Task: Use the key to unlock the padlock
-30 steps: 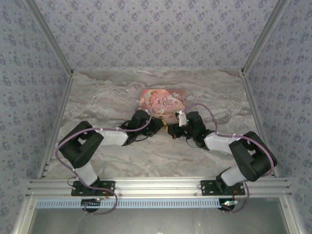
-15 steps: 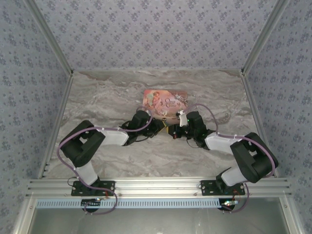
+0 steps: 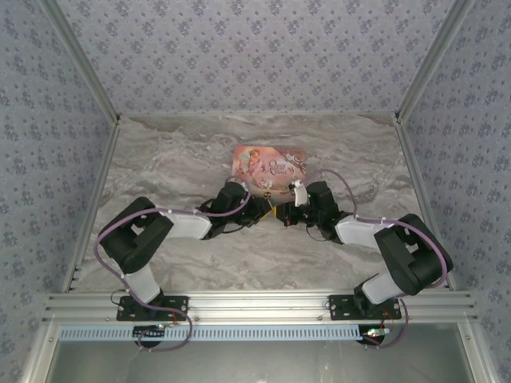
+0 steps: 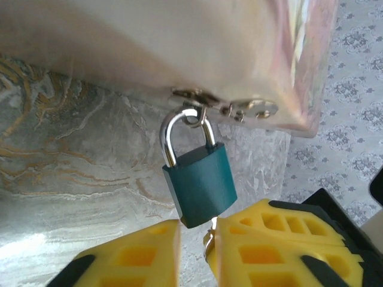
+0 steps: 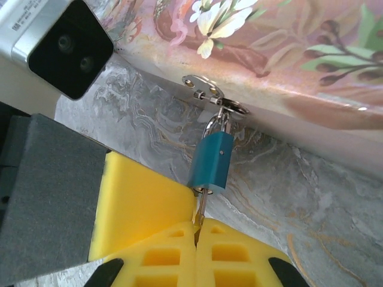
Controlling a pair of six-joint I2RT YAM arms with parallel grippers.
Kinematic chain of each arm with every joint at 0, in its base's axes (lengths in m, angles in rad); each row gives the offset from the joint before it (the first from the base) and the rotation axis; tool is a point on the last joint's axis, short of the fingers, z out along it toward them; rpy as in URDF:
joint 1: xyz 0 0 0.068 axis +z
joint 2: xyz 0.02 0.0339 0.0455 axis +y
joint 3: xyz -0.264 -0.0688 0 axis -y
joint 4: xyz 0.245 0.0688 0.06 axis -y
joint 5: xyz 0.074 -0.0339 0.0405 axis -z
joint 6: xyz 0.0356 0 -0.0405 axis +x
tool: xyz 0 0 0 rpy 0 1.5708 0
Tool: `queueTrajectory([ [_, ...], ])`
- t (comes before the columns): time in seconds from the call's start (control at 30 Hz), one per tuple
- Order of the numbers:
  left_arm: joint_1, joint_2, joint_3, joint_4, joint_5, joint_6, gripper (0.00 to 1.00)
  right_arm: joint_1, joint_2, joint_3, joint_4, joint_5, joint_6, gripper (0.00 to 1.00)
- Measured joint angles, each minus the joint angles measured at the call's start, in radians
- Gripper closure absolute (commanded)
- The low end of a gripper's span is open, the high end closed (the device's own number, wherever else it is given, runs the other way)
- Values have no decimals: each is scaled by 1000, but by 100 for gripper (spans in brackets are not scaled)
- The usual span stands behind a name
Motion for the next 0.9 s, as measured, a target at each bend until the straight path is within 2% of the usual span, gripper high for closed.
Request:
queueTrajectory([
  [0.4,1,-11,-48,-3,-10,-10,55,4,18,-2,32,-1,7,100],
  [0.7,37,-163,-132,-50,-13,6,37,18,53,-2,113,-8,18,100],
  [0.9,72,-214,-181,-15,-35,-21,36,27,69,-2,122,-7,26,100],
])
